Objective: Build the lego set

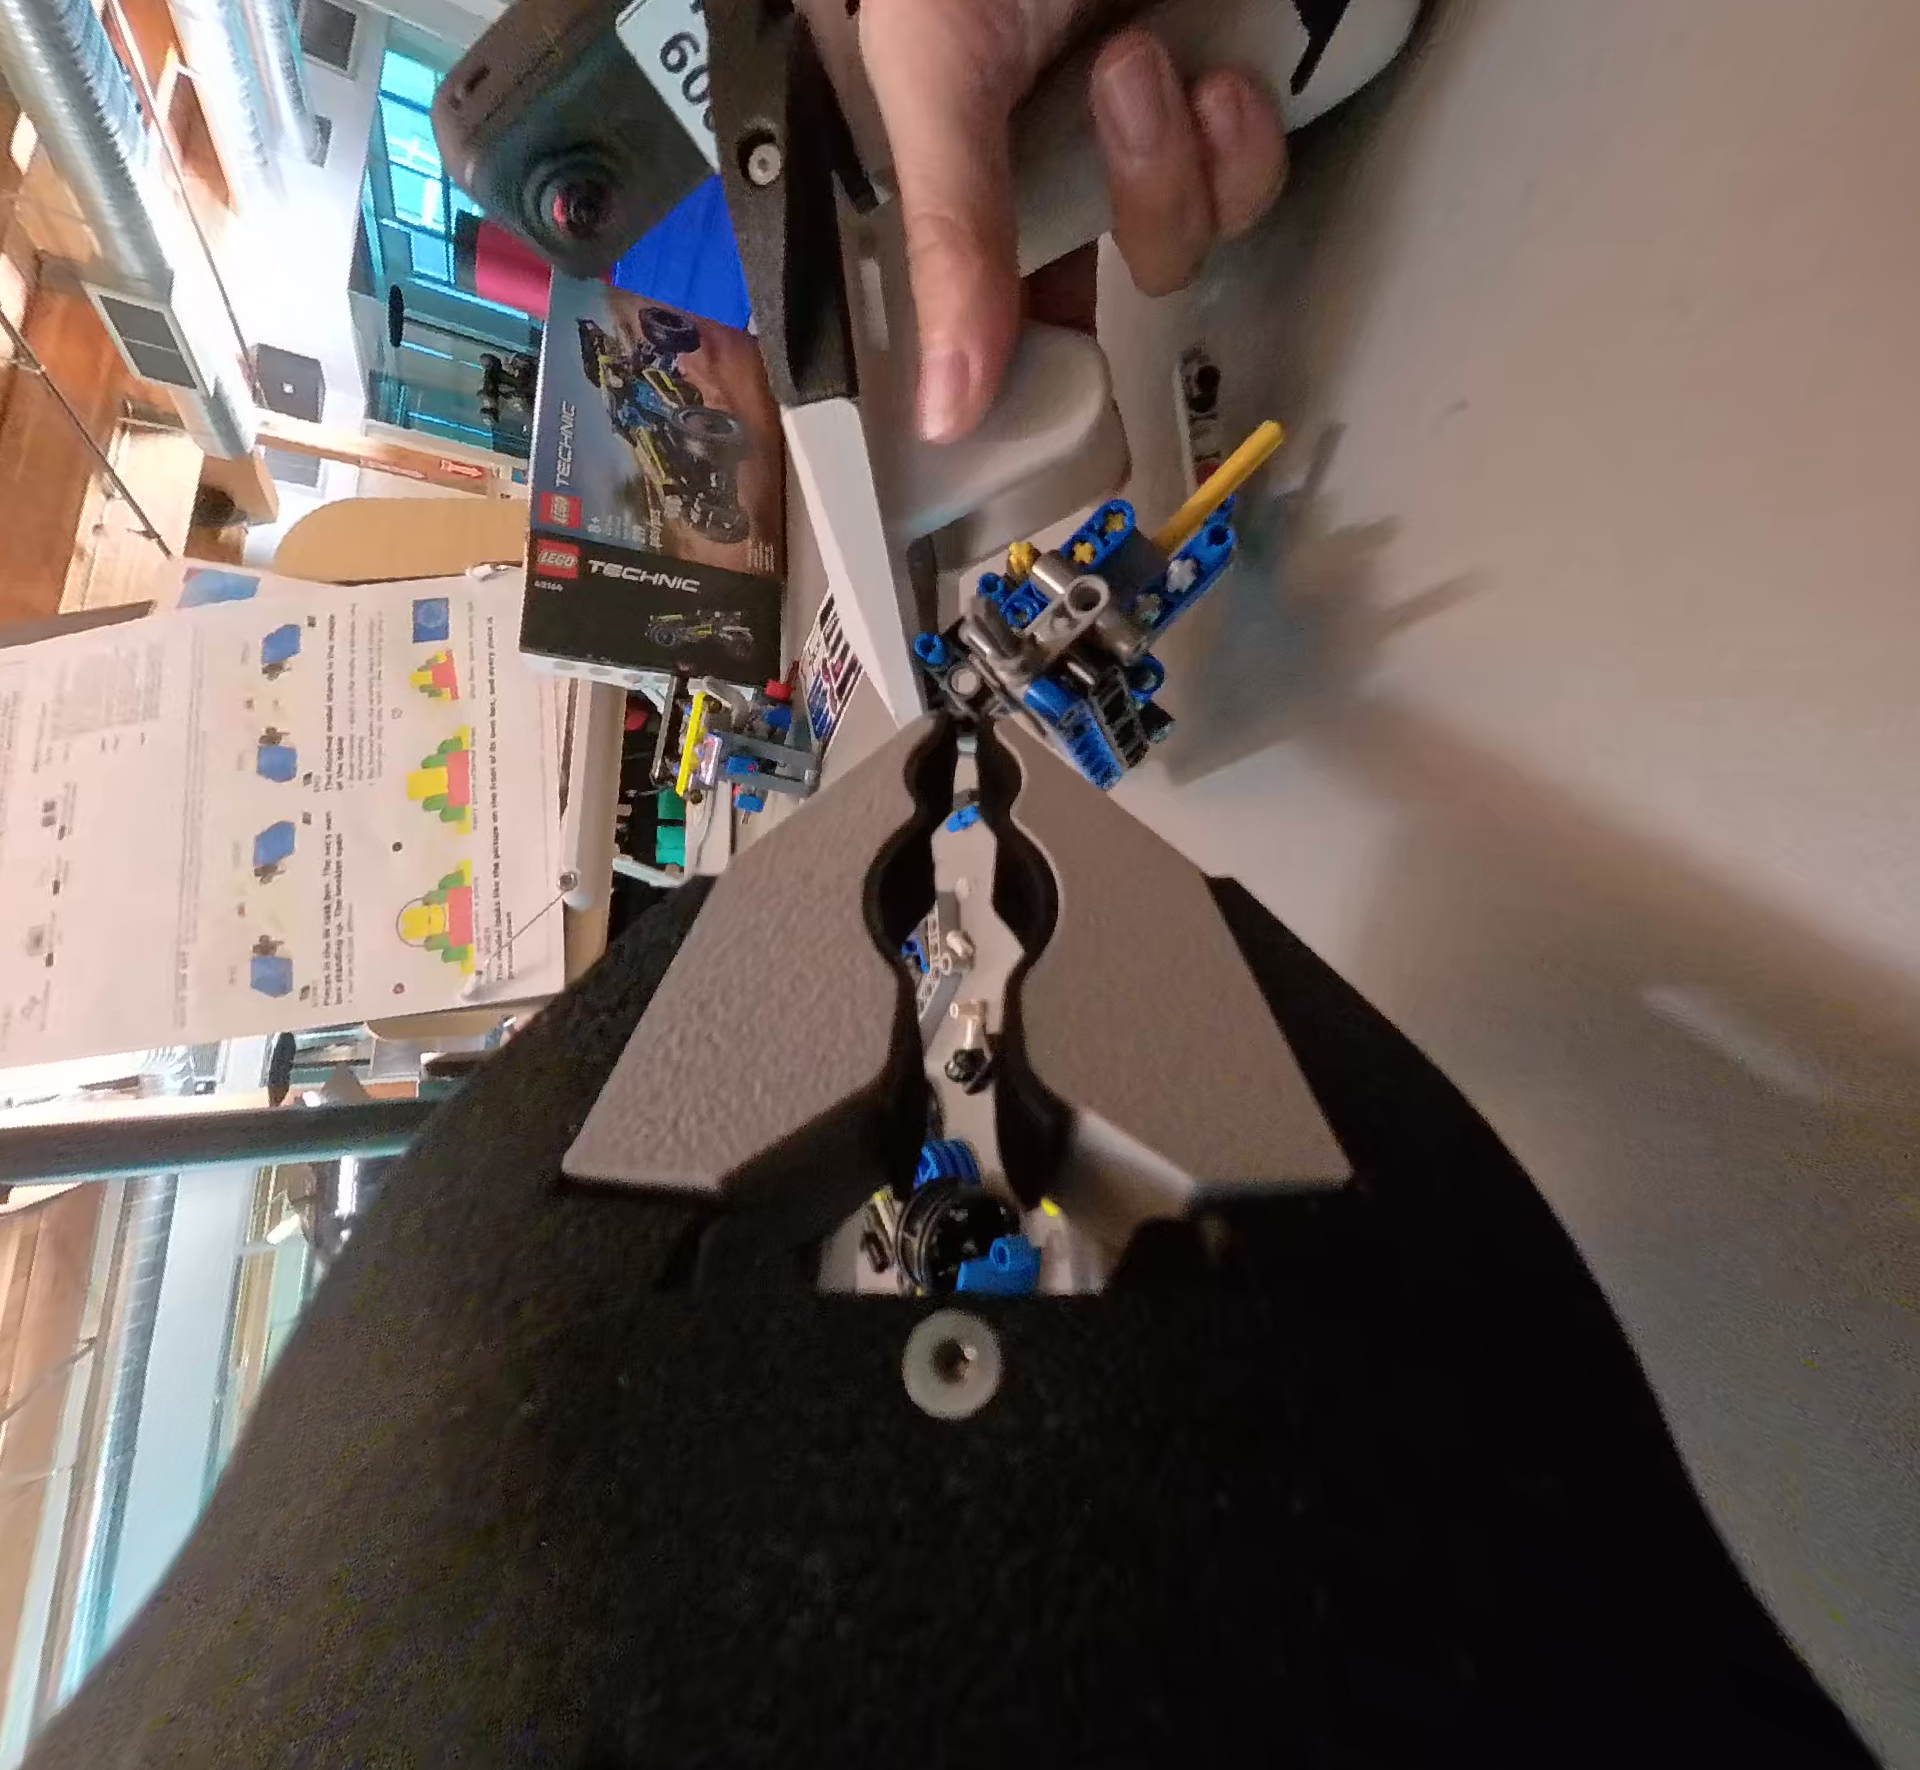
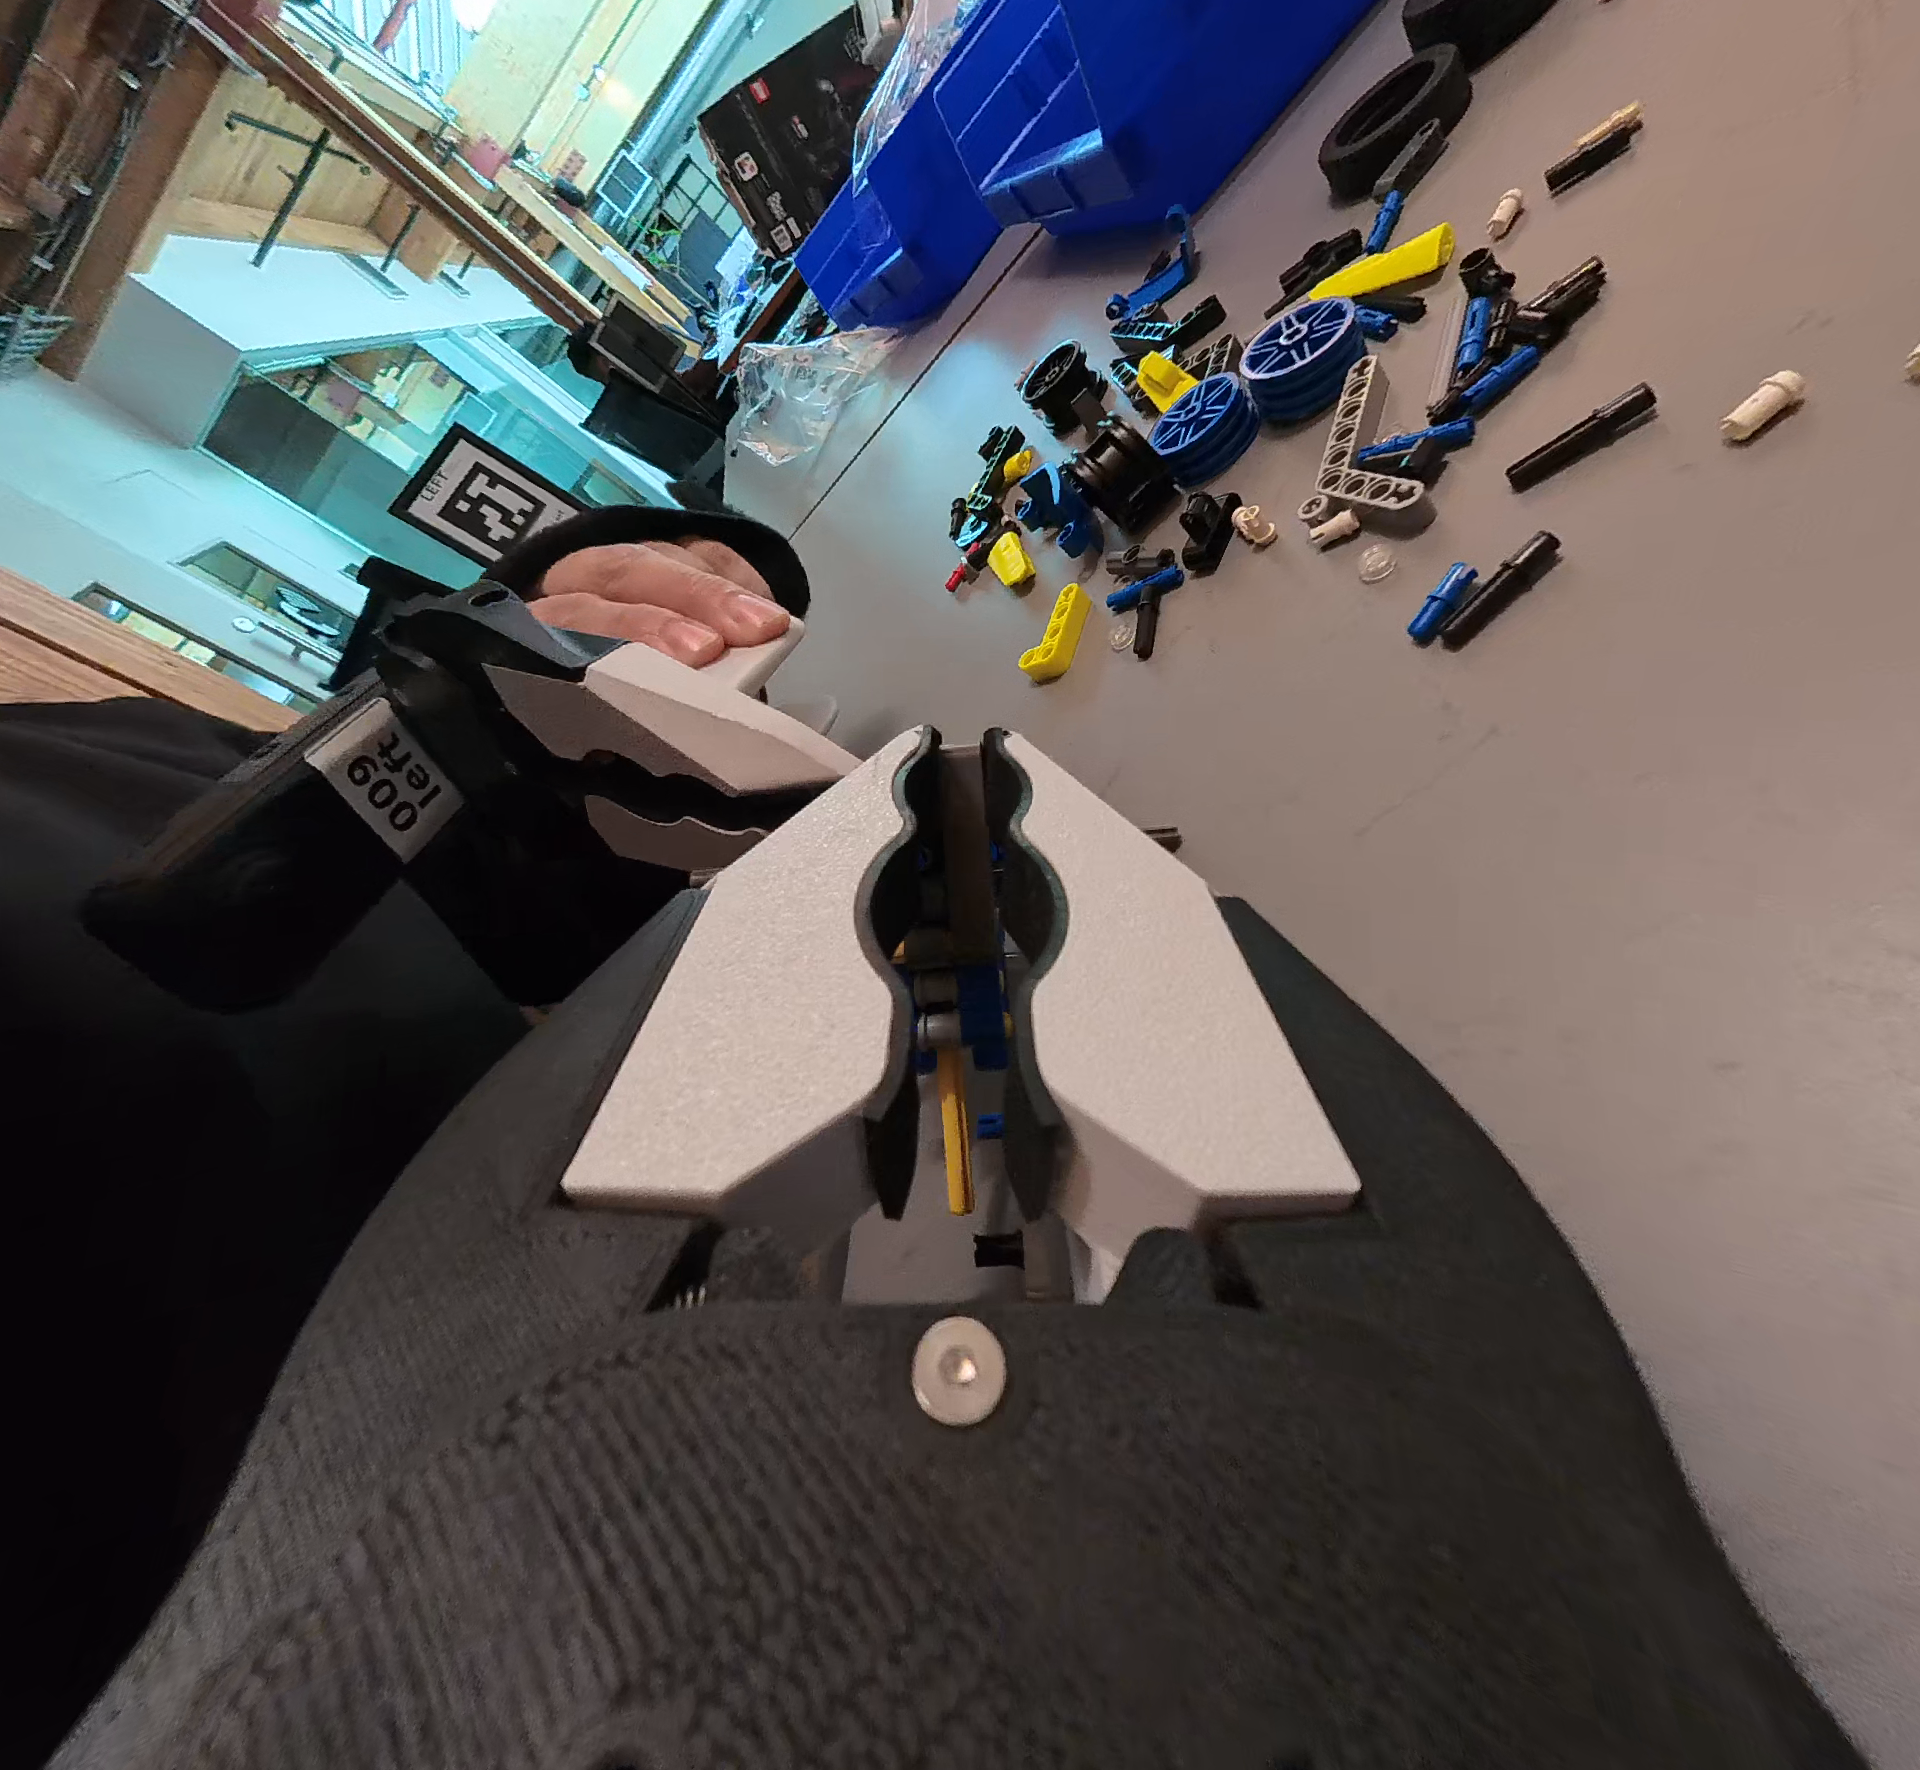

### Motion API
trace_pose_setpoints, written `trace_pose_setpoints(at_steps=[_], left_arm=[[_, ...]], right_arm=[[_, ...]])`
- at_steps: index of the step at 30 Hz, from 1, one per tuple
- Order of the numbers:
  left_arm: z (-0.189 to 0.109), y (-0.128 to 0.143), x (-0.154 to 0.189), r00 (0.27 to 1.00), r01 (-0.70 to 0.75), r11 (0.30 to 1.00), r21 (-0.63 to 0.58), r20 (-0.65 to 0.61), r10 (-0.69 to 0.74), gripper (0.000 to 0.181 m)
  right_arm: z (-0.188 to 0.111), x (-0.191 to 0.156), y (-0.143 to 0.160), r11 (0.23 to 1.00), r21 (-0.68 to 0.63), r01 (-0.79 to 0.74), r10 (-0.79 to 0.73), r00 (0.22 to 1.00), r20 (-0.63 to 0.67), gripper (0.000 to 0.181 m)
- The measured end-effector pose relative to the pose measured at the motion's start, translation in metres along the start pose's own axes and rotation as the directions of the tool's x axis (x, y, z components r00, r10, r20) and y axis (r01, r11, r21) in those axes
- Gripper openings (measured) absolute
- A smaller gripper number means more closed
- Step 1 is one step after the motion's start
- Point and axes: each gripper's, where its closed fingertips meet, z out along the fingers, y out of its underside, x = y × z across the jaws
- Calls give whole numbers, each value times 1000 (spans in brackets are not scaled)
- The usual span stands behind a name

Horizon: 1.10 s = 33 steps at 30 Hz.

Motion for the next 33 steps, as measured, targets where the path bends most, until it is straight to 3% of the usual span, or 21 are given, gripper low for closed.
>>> trace_pose_setpoints(at_steps=[5, 11, 15, 18, 25, 33], left_arm=[[2, -3, 2, 999, 31, 999, 25, -13, -30, 1], [-3, -3, -4, 961, 275, 948, 158, -32, -273, 1], [-4, -7, -9, 973, 219, 955, 202, 25, -229, 0], [-2, -9, -14, 962, 261, 940, 217, 28, -273, 0], [0, -12, -19, 931, 352, 908, 226, 16, -365, 0], [1, -11, -15, 928, 366, 901, 233, -20, -372, 1]], right_arm=[[1, 0, 2, 1000, -21, -17, 17, 1000, 14, 8], [1, -2, 2, 999, -26, -39, 41, 998, 42, 7], [-2, -6, -1, 997, -12, -74, 74, 992, 98, 7], [-7, -8, -7, 994, 22, -105, 101, 986, 133, 7], [-11, -9, -12, 994, 65, -87, 78, 989, 129, 7], [-9, -7, -10, 996, 52, -76, 70, 991, 111, 7]])
